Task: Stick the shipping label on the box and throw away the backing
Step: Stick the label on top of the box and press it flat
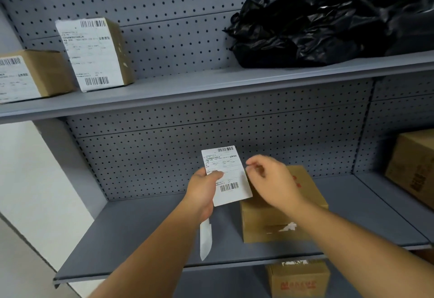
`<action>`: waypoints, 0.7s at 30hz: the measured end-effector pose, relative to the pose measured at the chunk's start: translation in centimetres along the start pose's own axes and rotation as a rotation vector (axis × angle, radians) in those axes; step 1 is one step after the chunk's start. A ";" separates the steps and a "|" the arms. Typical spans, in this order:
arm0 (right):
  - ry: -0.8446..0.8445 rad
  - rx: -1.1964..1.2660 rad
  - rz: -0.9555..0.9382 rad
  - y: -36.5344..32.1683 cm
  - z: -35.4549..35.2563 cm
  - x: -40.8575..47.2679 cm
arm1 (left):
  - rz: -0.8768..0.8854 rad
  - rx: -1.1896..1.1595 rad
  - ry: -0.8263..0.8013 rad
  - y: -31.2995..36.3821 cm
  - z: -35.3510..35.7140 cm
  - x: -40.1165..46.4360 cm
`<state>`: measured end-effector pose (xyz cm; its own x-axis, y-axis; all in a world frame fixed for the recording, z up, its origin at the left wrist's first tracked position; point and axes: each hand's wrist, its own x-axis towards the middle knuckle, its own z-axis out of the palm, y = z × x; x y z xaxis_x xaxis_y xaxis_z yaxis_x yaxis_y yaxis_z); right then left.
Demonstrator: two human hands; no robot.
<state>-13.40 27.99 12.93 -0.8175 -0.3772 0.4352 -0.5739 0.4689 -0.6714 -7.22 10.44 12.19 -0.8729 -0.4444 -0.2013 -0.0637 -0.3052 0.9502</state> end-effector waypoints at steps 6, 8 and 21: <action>-0.144 0.173 0.286 1.9 -3.1 1.7 | -0.009 0.023 -0.053 -0.1 3.6 -0.4; -0.165 0.240 0.340 2.9 -3.8 1.8 | -0.013 0.038 -0.062 -0.3 5.0 -0.3; -0.184 0.263 0.419 8.5 -8.9 2.8 | -0.060 0.152 -0.027 -2.5 10.4 0.5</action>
<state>-21.03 38.01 13.81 -0.9386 -0.3450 0.0003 -0.1482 0.4025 -0.9033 -12.58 19.71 12.20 -0.8779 -0.4057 -0.2545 -0.1872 -0.1984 0.9621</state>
